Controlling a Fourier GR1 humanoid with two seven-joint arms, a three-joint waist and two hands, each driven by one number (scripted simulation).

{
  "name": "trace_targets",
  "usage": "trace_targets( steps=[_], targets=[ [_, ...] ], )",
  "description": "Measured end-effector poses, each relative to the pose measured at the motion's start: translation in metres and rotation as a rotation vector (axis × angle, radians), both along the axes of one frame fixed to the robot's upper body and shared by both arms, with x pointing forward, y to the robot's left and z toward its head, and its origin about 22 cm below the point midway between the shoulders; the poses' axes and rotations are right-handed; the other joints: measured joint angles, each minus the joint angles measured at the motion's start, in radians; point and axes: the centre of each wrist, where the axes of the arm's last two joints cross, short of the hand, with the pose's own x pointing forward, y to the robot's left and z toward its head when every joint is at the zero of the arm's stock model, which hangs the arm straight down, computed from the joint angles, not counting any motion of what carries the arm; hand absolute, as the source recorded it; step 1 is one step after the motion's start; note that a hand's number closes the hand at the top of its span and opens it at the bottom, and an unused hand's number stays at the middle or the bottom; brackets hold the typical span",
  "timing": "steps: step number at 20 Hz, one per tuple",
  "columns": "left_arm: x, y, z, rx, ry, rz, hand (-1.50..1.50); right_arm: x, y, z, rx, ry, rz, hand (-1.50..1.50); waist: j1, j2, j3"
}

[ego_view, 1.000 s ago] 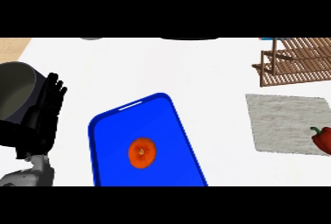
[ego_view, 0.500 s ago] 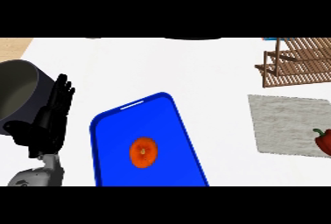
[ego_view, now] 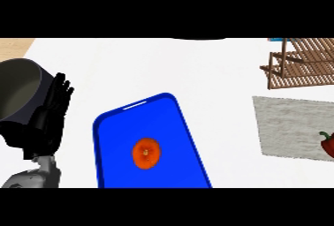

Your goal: Pick the lemon from the placemat and place it in the tiered shelf

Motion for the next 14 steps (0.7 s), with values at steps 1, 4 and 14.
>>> trace_targets(
  steps=[1, 4, 14],
  targets=[
    [0.001, 0.0, 0.0, -0.001, -0.004, -0.005, 0.0, 0.003, 0.0, 0.0, -0.002, -0.003, 0.001, 1.5, 0.003, 0.001, 0.0],
    [0.005, -0.003, -0.001, -0.003, -0.005, -0.009, 0.0, 0.014, 0.005, -0.005, -0.01, -0.009, 0.001, 1.5, 0.006, 0.003, 0.0],
    [0.008, -0.006, -0.002, -0.002, -0.014, -0.025, 0.0, 0.028, 0.011, -0.018, 0.124, 0.017, -0.017, -1.5, 0.02, 0.01, 0.001]
  ],
)
